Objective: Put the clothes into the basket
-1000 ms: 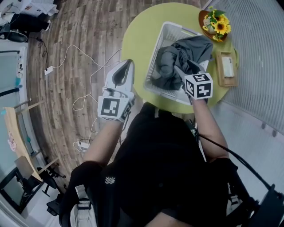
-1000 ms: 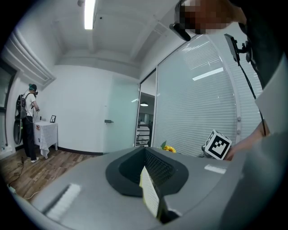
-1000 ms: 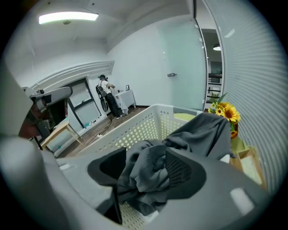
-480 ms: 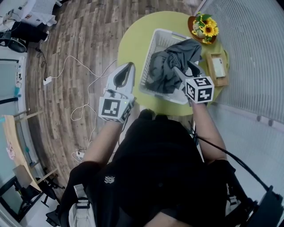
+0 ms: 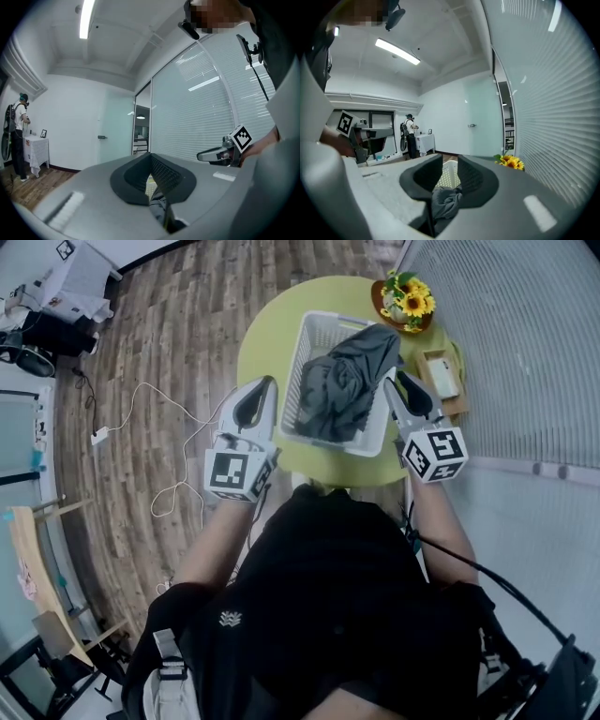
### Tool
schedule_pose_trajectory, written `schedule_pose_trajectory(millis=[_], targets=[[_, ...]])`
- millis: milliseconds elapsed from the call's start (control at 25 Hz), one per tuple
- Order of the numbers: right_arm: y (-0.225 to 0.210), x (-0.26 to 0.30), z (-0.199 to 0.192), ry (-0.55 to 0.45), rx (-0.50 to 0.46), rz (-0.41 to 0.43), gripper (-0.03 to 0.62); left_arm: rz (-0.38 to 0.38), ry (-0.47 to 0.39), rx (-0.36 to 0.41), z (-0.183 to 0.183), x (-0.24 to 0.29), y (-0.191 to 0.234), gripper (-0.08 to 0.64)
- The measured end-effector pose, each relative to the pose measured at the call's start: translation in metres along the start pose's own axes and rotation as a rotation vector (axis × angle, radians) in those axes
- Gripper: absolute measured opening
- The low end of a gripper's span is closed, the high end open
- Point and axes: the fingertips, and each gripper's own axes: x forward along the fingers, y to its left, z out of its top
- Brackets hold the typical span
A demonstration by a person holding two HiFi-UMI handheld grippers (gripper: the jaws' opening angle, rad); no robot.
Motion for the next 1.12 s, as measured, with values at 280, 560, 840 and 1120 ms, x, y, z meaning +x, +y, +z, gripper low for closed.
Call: schedule_pose_trajectory(millis=[280, 560, 840, 1120], targets=[[-0.017, -0.041, 0.015, -0.068, -0.002, -0.052, 0.003, -0.006, -0.015, 0.015, 0.009, 0.001, -0.011, 0.006], [-0.022, -0.060, 0.010, -0.073, -0.008, -0.033, 0.002, -0.045, -0.023, 0.041, 0.016, 0.004, -0.028, 0.006], [-0.034, -0.066, -0.010, -0.051, -0.002, -0.076, 0.002, -0.083, -0.003, 0.039, 0.004, 0.003, -0.042, 0.006], [-0.043, -0.071, -0.022, -0.039, 0.008, -0.116, 0.002, -0.108, -0.013, 0.050, 0.000, 0.010, -0.042, 0.006]])
